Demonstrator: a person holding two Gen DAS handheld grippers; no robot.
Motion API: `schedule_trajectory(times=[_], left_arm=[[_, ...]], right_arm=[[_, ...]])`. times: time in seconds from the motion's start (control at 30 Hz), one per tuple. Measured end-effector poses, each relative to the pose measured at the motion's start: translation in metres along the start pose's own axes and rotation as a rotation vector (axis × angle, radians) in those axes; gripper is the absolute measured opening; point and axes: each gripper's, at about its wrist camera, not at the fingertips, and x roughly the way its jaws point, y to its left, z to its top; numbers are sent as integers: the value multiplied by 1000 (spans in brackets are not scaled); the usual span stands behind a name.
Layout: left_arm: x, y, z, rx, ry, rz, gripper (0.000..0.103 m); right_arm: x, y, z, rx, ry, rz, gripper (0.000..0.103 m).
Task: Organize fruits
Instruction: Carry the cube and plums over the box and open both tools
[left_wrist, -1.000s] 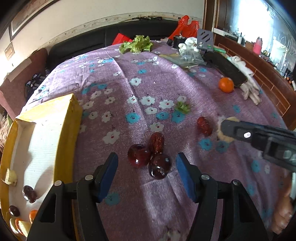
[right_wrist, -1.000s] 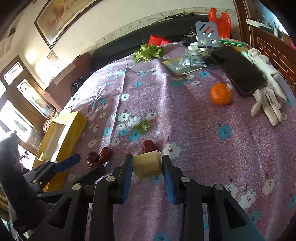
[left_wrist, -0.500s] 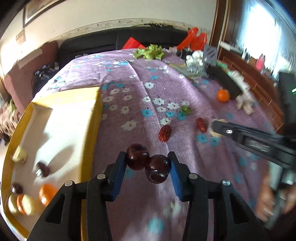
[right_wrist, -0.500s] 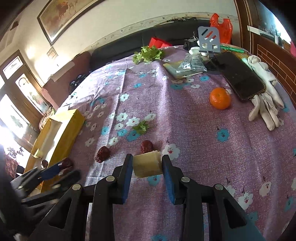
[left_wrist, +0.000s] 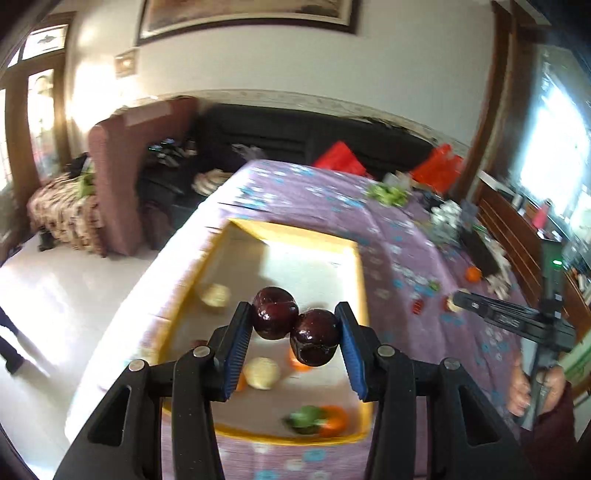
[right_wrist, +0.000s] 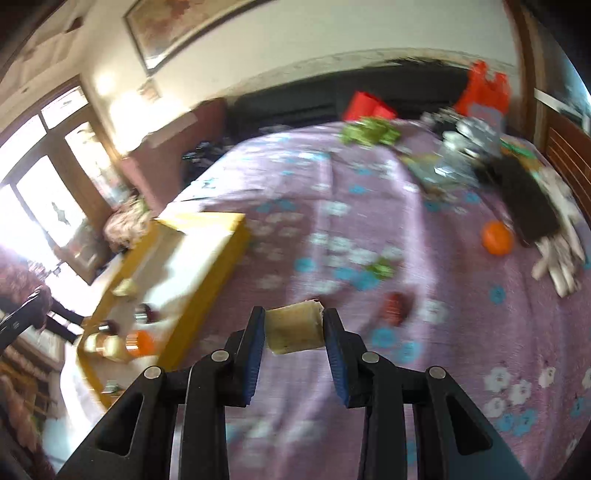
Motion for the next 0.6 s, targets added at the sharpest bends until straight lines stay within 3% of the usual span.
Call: schedule_trajectory(times=[0.27,0.6], left_arm=[[53,48,0,-68,90,62,45],[122,82,-8,-139,210,92,46]], right_arm=[[39,106,7,-165,87,95,36],[120,162,-1,-250,206,55,36]])
